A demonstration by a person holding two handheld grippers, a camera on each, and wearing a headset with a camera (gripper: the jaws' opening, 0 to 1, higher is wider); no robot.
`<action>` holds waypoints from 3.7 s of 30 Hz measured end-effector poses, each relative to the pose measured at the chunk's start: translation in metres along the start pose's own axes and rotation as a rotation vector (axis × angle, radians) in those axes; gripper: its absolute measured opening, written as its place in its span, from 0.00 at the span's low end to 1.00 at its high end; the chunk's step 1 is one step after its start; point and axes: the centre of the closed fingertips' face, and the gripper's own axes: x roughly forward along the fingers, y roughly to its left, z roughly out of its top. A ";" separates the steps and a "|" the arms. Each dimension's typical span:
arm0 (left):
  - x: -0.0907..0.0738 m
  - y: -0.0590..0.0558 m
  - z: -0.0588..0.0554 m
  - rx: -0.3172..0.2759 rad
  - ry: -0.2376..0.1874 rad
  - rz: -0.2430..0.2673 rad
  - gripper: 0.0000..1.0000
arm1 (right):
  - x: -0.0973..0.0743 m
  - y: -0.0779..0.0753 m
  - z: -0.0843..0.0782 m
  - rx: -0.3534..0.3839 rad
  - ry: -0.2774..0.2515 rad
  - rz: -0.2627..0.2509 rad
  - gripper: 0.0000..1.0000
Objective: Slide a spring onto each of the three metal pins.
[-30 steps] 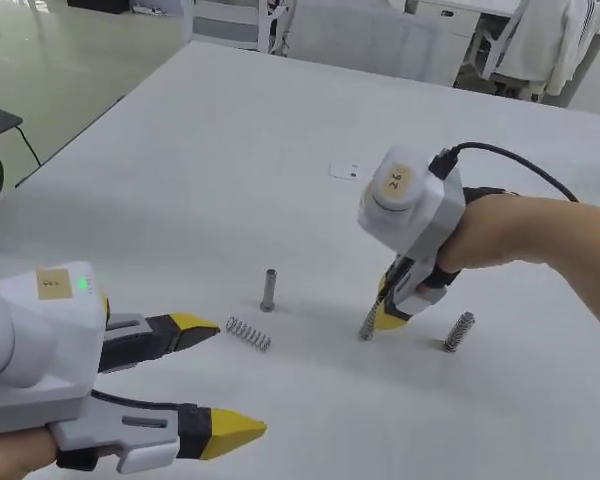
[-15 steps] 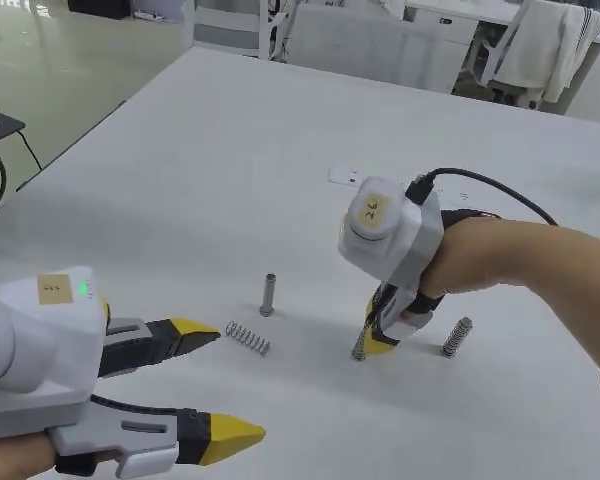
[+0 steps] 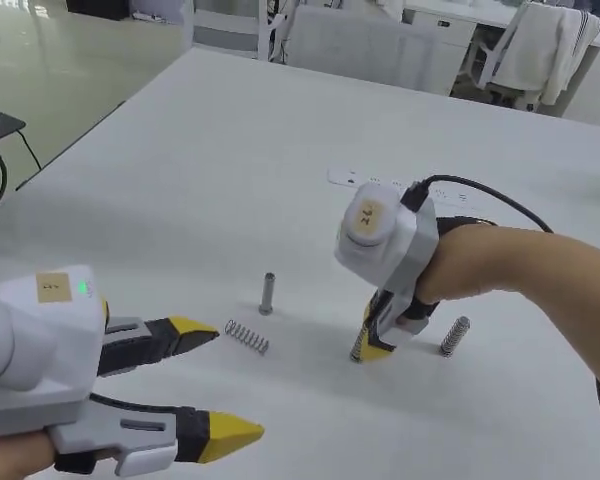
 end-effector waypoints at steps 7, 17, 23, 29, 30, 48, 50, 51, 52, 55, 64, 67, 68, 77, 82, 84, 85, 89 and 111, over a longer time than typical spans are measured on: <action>0.000 0.000 -0.001 -0.002 -0.001 0.001 0.57 | 0.000 0.000 -0.001 0.008 -0.003 0.000 0.13; 0.002 -0.001 0.001 0.001 0.000 -0.005 0.57 | -0.003 0.000 -0.001 0.014 -0.016 -0.010 0.18; 0.003 -0.002 0.001 0.003 0.002 -0.008 0.57 | -0.008 0.000 -0.002 0.019 -0.027 -0.018 0.19; 0.003 -0.002 0.001 0.006 0.002 -0.009 0.57 | -0.012 0.000 0.000 0.018 -0.037 -0.031 0.20; 0.003 -0.002 0.001 0.007 0.003 -0.009 0.56 | -0.013 0.000 0.000 0.019 -0.041 -0.033 0.20; -0.003 -0.002 0.003 0.012 -0.002 0.003 0.56 | -0.029 -0.003 0.029 -0.009 -0.110 -0.067 0.21; -0.003 -0.002 0.002 0.011 -0.001 0.005 0.56 | -0.030 -0.003 0.034 -0.014 -0.116 -0.068 0.21; -0.004 -0.002 0.001 0.010 0.000 0.005 0.56 | -0.030 -0.003 0.036 -0.016 -0.119 -0.069 0.20; -0.004 -0.002 0.001 0.010 0.001 0.006 0.56 | -0.030 -0.003 0.038 -0.019 -0.123 -0.071 0.20; -0.005 -0.002 0.000 0.007 0.001 0.009 0.56 | -0.030 -0.001 0.045 -0.024 -0.136 -0.068 0.20; -0.007 -0.001 -0.001 0.003 0.002 0.014 0.56 | -0.024 0.005 0.066 -0.034 -0.162 -0.054 0.19; -0.007 -0.001 -0.002 0.002 0.001 0.015 0.56 | -0.022 0.007 0.071 -0.040 -0.166 -0.050 0.19; -0.008 -0.001 -0.002 0.001 0.001 0.016 0.56 | -0.021 0.008 0.074 -0.041 -0.171 -0.047 0.19; -0.011 0.001 -0.004 -0.002 0.004 0.022 0.55 | -0.013 0.013 0.094 -0.056 -0.198 -0.052 0.17; -0.013 0.003 -0.005 -0.005 0.006 0.027 0.55 | -0.007 0.012 0.102 -0.053 -0.202 -0.067 0.16; -0.013 0.003 -0.006 -0.006 0.008 0.028 0.55 | -0.004 0.013 0.106 -0.047 -0.211 -0.067 0.16; -0.013 0.003 -0.007 -0.007 0.009 0.029 0.55 | -0.002 0.014 0.108 -0.042 -0.215 -0.065 0.16; -0.013 0.003 -0.007 -0.007 0.009 0.029 0.55 | 0.004 0.013 0.112 -0.023 -0.211 -0.077 0.14; -0.015 0.006 -0.007 -0.011 0.010 0.036 0.54 | 0.031 0.010 0.115 0.155 -0.235 -0.072 0.10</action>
